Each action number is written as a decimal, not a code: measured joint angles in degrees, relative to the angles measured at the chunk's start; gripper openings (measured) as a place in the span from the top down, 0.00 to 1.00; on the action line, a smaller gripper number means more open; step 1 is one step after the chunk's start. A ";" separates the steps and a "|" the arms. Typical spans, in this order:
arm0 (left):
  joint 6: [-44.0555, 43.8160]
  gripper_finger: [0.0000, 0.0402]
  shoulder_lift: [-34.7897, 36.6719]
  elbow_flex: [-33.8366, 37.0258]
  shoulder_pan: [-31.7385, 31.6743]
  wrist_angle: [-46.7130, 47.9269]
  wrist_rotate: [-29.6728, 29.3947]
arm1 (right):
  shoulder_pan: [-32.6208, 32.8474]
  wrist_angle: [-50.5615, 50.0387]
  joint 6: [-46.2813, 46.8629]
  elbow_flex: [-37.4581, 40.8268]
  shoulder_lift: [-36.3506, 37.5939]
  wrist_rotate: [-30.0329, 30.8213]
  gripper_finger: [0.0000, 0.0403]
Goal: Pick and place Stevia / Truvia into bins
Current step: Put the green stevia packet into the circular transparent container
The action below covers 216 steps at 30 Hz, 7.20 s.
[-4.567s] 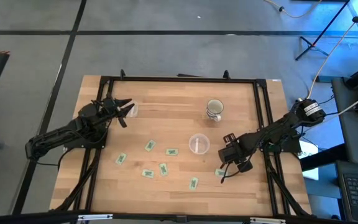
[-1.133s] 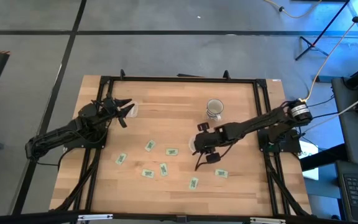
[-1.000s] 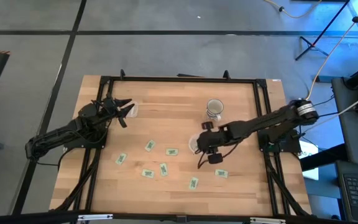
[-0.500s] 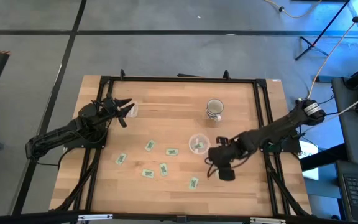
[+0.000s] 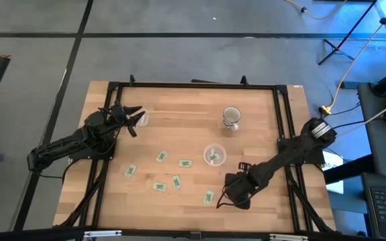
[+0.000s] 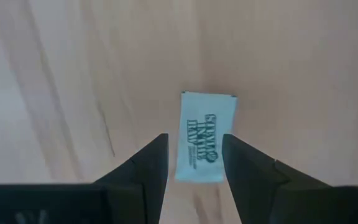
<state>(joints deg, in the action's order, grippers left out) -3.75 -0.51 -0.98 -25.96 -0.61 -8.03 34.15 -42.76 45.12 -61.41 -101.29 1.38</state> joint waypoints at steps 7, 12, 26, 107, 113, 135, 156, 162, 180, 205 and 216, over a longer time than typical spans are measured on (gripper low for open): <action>0.00 0.68 0.00 -0.01 -0.02 -0.01 -0.01 | 0.40 0.26 5.28 -0.03 -3.56 -0.13 0.62; 0.00 0.68 0.00 -0.01 0.00 -0.01 -0.02 | 0.40 0.19 5.82 -0.13 -3.86 -0.56 0.62; 0.00 0.68 0.00 -0.01 -0.02 -0.01 -0.01 | 0.38 -0.23 8.84 -0.11 -3.97 0.68 0.64; 0.00 0.68 -0.02 -0.01 0.00 -0.93 0.17 | -18.62 -7.19 -19.90 -16.06 -9.00 17.83 0.88; -0.01 0.68 -0.02 -0.01 0.00 -0.93 0.17 | -18.62 -7.32 -19.95 -16.06 -9.67 17.83 0.88; 0.00 0.68 -0.02 -0.01 -0.02 -0.95 0.15 | -11.84 -14.45 -45.32 -26.66 -9.56 7.45 0.61; -0.02 0.68 -0.02 -0.01 -0.02 -0.97 0.17 | -8.76 -0.21 -31.88 -26.69 -9.56 4.19 0.61; -0.01 0.68 -0.02 0.00 -0.01 -0.95 0.16 | -8.78 0.49 -33.27 -26.69 -9.56 4.06 0.61; 0.00 0.68 -0.02 0.01 -0.01 -0.93 0.17 | -7.95 8.22 -33.55 -26.69 -9.56 3.64 0.49; -0.02 0.68 -0.02 -0.01 0.00 -0.89 0.17 | -4.02 15.59 -49.78 -14.98 -10.04 2.86 0.44; -0.01 0.68 -0.01 0.00 -0.01 -0.90 0.17 | -4.19 23.55 -46.88 -8.93 -10.02 2.85 0.44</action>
<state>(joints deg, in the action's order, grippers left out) -3.76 -0.53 -0.99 -25.97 -1.51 -7.86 29.95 -19.21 -1.76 -70.34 -111.31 4.23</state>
